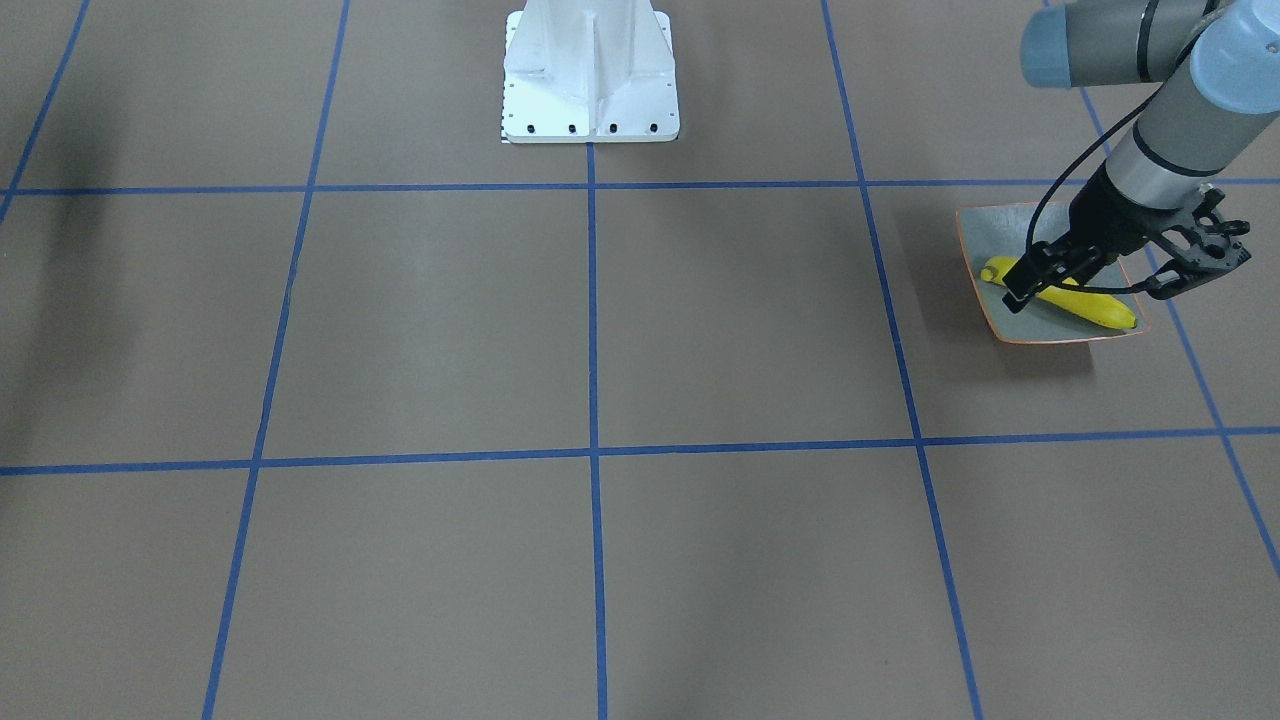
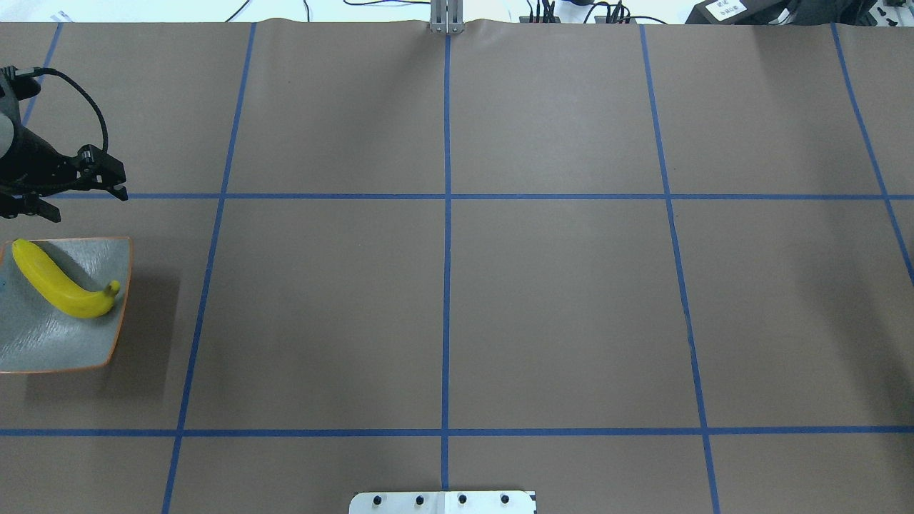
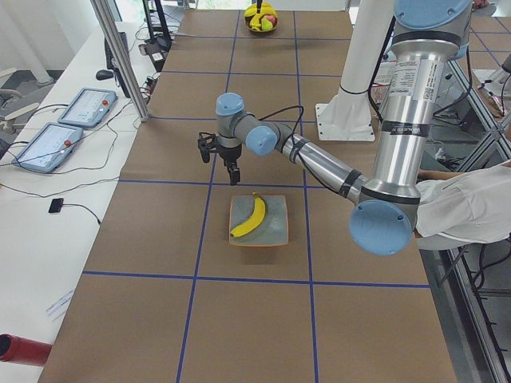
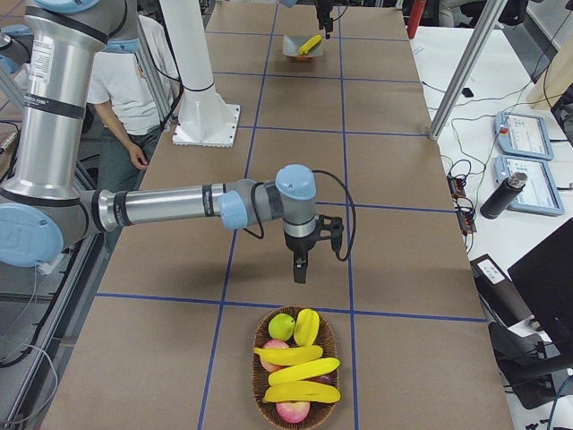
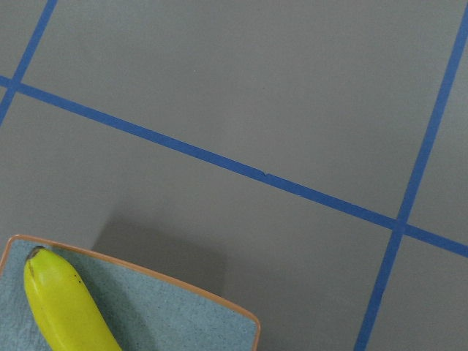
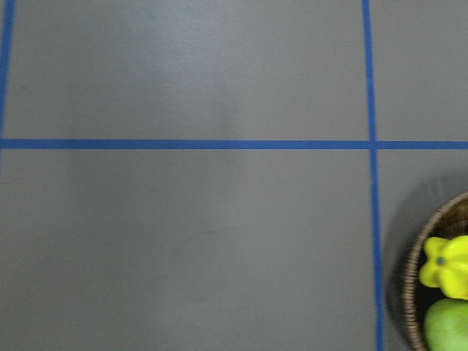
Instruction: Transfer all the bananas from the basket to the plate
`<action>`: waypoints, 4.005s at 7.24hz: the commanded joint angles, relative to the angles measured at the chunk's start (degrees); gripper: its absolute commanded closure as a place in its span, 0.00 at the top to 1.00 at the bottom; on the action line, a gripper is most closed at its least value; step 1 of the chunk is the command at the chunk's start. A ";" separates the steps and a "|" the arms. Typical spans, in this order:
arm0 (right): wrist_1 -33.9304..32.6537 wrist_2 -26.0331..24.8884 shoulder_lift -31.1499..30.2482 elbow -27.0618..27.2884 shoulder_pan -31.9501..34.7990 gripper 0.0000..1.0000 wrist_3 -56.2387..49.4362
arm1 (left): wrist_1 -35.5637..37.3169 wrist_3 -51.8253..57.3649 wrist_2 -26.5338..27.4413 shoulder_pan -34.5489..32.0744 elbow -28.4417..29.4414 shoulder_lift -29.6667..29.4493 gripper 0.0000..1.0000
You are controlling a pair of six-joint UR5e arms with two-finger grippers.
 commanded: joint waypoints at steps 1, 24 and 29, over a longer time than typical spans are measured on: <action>17.08 2.28 -4.70 -13.15 7.97 1.00 -2.49 | -0.91 0.51 -1.58 -0.09 -0.53 0.40 1.00; 19.12 -3.73 33.82 7.52 -37.76 0.00 70.08 | -1.35 -46.74 -5.09 11.94 18.24 -43.50 0.99; 5.99 -18.10 44.15 11.30 -49.04 0.00 73.79 | -9.79 -54.68 -4.74 12.91 24.42 -45.47 0.99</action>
